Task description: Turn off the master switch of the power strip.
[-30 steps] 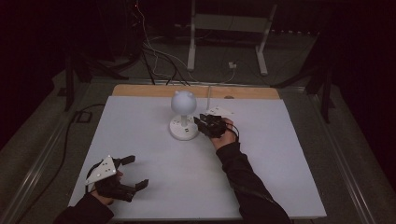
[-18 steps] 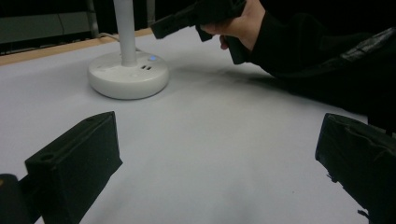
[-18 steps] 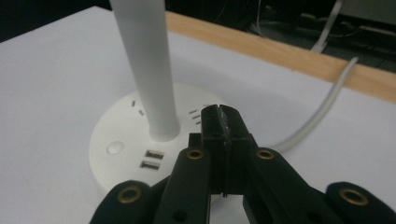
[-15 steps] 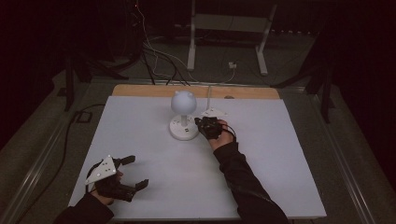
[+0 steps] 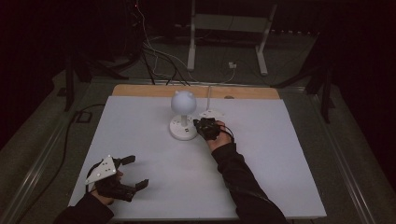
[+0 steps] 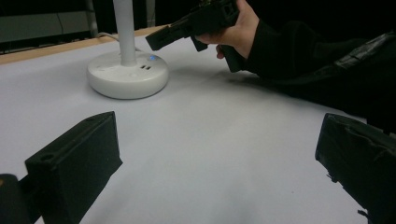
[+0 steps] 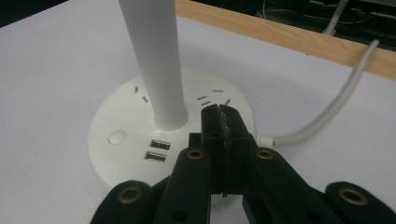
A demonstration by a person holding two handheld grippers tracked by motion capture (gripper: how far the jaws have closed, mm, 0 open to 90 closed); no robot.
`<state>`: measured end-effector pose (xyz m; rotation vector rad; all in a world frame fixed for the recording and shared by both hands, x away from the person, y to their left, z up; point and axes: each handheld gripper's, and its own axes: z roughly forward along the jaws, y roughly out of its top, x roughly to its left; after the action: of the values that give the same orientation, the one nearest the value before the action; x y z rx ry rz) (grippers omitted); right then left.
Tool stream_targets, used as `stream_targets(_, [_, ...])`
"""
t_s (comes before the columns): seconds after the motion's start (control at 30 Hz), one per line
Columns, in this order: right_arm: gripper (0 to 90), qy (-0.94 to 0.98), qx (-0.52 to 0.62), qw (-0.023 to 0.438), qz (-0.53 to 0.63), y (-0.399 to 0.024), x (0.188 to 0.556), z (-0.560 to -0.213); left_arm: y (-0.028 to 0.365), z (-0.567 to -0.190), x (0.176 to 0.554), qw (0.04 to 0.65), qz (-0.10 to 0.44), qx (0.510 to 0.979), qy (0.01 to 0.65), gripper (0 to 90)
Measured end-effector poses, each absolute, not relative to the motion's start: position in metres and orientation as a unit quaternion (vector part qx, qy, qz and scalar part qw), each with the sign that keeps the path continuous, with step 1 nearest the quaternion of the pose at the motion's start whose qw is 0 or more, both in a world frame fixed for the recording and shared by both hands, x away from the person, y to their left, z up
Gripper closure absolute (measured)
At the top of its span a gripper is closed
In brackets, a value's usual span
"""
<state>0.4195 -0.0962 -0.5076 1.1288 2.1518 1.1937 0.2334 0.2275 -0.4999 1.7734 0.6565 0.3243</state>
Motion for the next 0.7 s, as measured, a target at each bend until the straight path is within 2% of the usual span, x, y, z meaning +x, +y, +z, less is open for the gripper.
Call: stream_targets(0.7, [90.0,0.786,0.392,0.230,0.419,-0.0914,0.4190,-0.5173,0.2274,-0.4998,0.2331,0.574,0.139,0.758,0.279,0.5])
